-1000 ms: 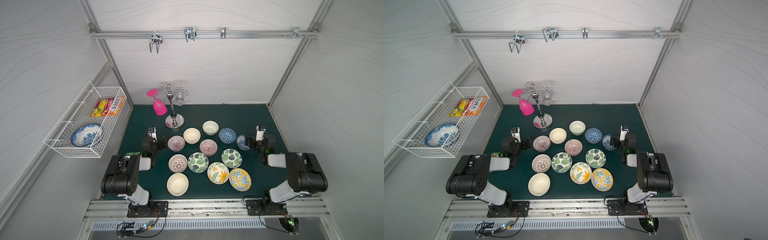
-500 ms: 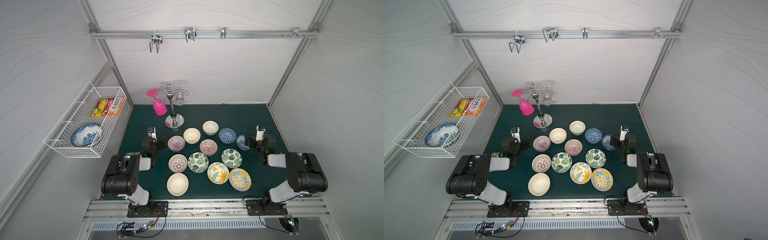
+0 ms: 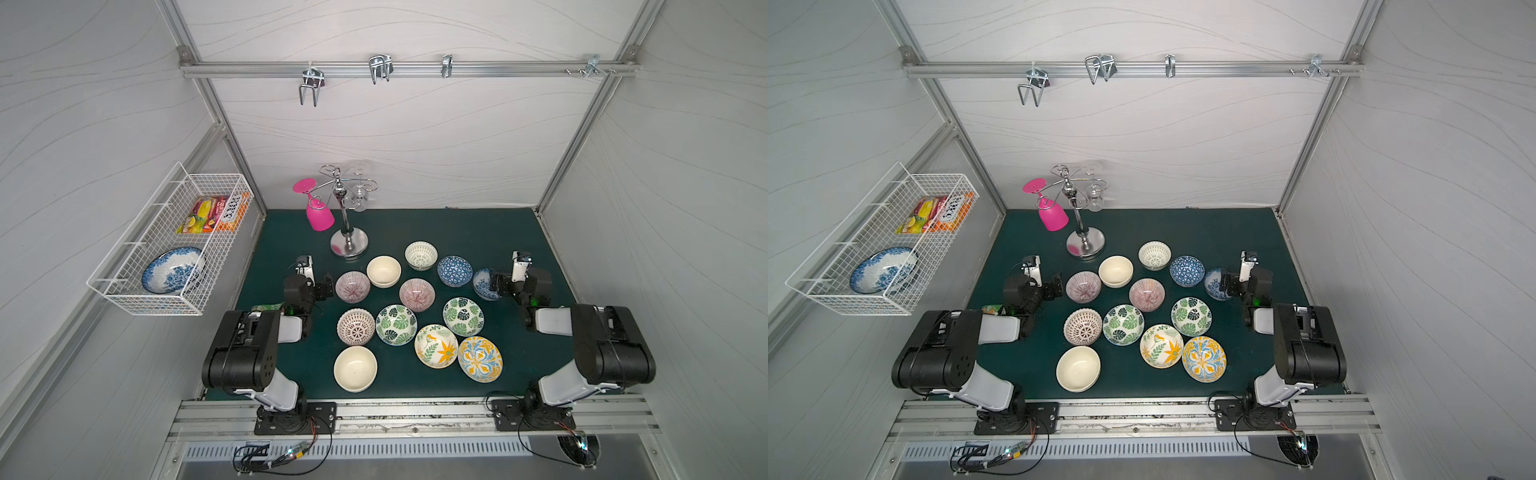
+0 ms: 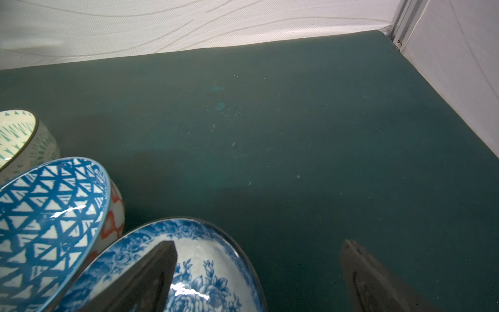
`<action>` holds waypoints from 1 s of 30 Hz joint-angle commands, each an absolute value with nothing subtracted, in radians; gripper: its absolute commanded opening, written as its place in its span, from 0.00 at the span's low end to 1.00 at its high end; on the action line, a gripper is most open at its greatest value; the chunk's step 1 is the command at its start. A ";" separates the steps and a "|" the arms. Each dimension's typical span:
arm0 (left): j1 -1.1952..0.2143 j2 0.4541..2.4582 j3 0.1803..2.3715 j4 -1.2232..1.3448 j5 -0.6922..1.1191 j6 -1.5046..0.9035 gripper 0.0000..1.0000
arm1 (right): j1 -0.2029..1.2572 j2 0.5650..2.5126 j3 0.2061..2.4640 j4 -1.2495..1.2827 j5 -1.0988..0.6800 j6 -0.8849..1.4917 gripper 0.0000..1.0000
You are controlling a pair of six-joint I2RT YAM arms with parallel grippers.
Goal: Stack the bowls
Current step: Move the bowl to the center of the board.
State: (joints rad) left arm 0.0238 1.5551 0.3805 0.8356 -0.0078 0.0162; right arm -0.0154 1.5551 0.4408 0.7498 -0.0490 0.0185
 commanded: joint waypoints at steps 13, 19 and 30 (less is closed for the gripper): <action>0.020 1.549 0.413 0.851 -0.028 0.022 1.00 | -0.017 1.557 0.456 0.751 -0.051 0.019 0.99; 0.020 1.530 0.389 0.878 -0.093 -0.006 1.00 | -0.004 1.554 0.449 0.759 -0.029 0.011 0.99; 0.012 1.377 0.484 0.556 -0.238 -0.085 1.00 | 0.045 1.399 0.495 0.545 0.082 0.010 0.99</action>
State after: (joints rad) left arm 0.0219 1.4097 0.4374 0.6399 -0.1875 -0.0563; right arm 0.0395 1.4494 0.4606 0.6346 0.0391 0.0029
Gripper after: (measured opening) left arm 1.000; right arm 0.992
